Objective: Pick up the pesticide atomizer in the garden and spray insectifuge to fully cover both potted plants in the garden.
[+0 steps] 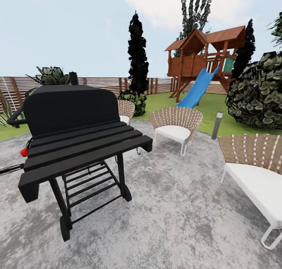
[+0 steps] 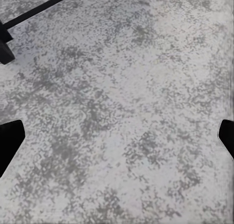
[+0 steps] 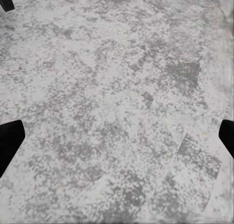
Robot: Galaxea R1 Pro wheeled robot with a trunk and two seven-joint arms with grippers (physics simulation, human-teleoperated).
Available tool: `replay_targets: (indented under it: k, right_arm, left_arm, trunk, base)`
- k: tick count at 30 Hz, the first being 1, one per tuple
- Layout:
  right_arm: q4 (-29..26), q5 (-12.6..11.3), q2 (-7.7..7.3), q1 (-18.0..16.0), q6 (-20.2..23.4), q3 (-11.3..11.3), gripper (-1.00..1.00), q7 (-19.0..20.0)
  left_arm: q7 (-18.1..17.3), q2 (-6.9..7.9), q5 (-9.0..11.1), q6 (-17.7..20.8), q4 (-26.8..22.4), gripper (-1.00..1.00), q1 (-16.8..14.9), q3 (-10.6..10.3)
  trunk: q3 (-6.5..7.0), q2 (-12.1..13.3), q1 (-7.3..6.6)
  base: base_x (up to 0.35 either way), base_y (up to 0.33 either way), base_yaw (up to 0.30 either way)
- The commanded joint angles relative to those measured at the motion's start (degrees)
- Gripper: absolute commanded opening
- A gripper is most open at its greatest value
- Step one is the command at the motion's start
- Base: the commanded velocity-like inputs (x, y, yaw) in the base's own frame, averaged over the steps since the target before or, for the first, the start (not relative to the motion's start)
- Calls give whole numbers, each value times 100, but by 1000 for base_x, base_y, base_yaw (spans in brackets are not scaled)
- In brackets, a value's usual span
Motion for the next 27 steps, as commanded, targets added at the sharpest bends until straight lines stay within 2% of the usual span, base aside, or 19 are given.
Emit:
replay_targets:
  k: [1, 3, 27]
  right_arm:
    - [6, 0, 1, -5, -18, -2, 100, -3]
    - [6, 0, 1, -5, -18, -2, 100, -1]
    - [6, 0, 1, -5, -18, -2, 100, 2]
  left_arm:
    - [-6, 2, -3, -15, -2, 100, -5, -3]
    - [-6, 2, -4, -14, -4, 100, -5, -3]
    - [-6, 2, -4, -12, -1, 100, -10, -3]
  trunk:
    - [-6, -3, 0]
    - [-6, -3, 0]
    - [-437, -966, 527]
  base:
    - [0, 0, -267]
    - [0, 0, -267]
    - [0, 0, -267]
